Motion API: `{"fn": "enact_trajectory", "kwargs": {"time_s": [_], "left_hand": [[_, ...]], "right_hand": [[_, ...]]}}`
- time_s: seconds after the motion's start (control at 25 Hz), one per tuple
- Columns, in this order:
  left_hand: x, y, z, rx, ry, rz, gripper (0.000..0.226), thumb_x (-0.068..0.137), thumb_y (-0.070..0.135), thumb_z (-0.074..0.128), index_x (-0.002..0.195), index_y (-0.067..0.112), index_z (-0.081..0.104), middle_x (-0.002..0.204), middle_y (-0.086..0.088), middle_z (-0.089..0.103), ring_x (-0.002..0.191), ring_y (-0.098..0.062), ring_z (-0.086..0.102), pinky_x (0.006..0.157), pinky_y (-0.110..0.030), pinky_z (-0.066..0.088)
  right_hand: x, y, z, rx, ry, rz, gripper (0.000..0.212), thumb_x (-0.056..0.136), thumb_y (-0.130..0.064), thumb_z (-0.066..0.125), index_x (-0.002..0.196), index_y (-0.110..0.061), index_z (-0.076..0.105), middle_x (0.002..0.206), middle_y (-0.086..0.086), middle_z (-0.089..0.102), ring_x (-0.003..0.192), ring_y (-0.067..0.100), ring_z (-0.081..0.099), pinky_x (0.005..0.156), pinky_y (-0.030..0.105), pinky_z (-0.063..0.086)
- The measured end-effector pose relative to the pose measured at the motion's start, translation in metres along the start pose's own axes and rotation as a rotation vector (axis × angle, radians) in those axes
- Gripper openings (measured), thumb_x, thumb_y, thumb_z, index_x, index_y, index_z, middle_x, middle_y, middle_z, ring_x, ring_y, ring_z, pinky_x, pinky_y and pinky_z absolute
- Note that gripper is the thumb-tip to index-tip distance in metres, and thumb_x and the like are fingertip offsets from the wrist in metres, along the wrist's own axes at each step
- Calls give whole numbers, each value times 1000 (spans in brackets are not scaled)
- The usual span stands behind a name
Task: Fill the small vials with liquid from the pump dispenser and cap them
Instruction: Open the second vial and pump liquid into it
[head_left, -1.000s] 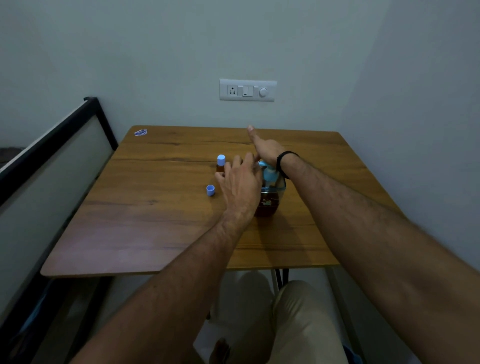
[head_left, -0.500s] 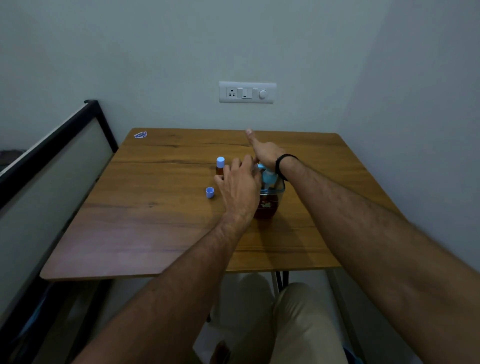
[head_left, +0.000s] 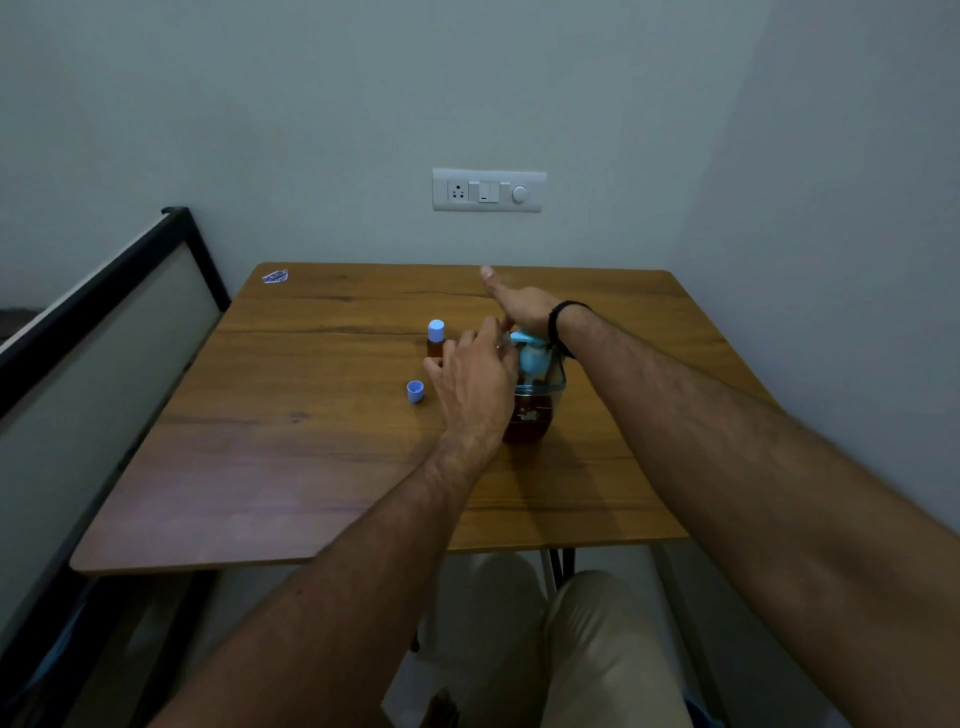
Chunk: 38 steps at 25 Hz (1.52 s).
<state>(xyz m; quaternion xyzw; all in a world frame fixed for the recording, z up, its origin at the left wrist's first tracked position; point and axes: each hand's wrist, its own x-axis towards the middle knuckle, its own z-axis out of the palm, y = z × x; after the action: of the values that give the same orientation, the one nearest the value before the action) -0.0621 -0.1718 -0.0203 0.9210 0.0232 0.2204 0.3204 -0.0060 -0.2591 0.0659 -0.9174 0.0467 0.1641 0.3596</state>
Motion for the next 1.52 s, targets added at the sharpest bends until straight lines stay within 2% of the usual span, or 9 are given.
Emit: {"fn": "enact_trajectory", "kwargs": {"time_s": [0.16, 0.36, 0.52, 0.72, 0.96, 1.08, 1.2, 1.44, 1.52], "left_hand": [[1, -1, 0, -4, -3, 5, 14, 98, 35, 46, 103, 25, 56, 88, 6, 57, 87, -16, 53, 91, -42, 40], [1, -2, 0, -21, -5, 15, 15, 101, 35, 51, 110, 26, 57, 91, 7, 56, 89, -14, 52, 90, -40, 38], [1, -2, 0, -20, -11, 23, 13, 100, 33, 49, 107, 25, 57, 91, 6, 57, 90, -15, 53, 91, -41, 39], [-1, 0, -2, -53, -14, 21, 14, 100, 35, 50, 108, 26, 57, 92, 6, 58, 91, -14, 53, 92, -40, 37], [0, -2, -1, -34, -15, 14, 10, 99, 33, 50, 104, 26, 56, 90, 7, 57, 90, -15, 53, 90, -40, 37], [0, 0, -3, -41, -8, 22, 13, 98, 36, 47, 102, 27, 56, 88, 8, 59, 87, -15, 54, 88, -39, 37], [1, -1, -2, -42, -8, 15, 10, 98, 32, 48, 101, 25, 55, 87, 7, 60, 88, -16, 54, 91, -42, 39], [0, 0, -2, -53, -12, 11, 14, 97, 36, 47, 102, 27, 56, 88, 9, 60, 88, -15, 54, 92, -45, 40], [0, -1, -2, -53, -8, 16, 13, 97, 35, 49, 103, 27, 57, 89, 9, 61, 90, -15, 54, 93, -44, 39]], "right_hand": [[4, 4, 11, 32, 141, -17, 92, 94, -81, 18, 102, -8, 74, 113, 12, 69, 84, 21, 60, 78, 37, 40], [-3, 0, -2, 48, -14, 4, 94, 92, -83, 20, 122, -8, 69, 117, 4, 52, 103, 24, 50, 88, 41, 37], [5, 6, 11, 50, 155, -5, 93, 91, -85, 20, 105, -10, 73, 116, 9, 69, 86, 20, 60, 79, 37, 41], [-6, 0, -1, 50, -3, 4, 94, 91, -84, 22, 122, -8, 68, 115, 7, 56, 102, 26, 54, 85, 41, 42], [2, 3, 8, -6, 126, -13, 96, 89, -86, 23, 124, -9, 68, 125, 10, 66, 103, 27, 60, 88, 41, 47], [-6, -1, 0, 19, 12, 0, 93, 90, -85, 23, 118, -9, 68, 118, 7, 59, 104, 28, 56, 90, 42, 45], [0, 3, 8, 19, 124, -3, 92, 90, -85, 21, 107, -9, 70, 119, 10, 66, 99, 27, 60, 84, 39, 44], [-5, 0, 0, 41, 9, 20, 98, 88, -87, 23, 128, -8, 66, 124, 8, 58, 106, 27, 55, 90, 41, 42], [-1, 2, 6, 33, 56, 21, 98, 88, -87, 25, 132, -9, 64, 134, 11, 60, 113, 30, 57, 93, 42, 44]]}}
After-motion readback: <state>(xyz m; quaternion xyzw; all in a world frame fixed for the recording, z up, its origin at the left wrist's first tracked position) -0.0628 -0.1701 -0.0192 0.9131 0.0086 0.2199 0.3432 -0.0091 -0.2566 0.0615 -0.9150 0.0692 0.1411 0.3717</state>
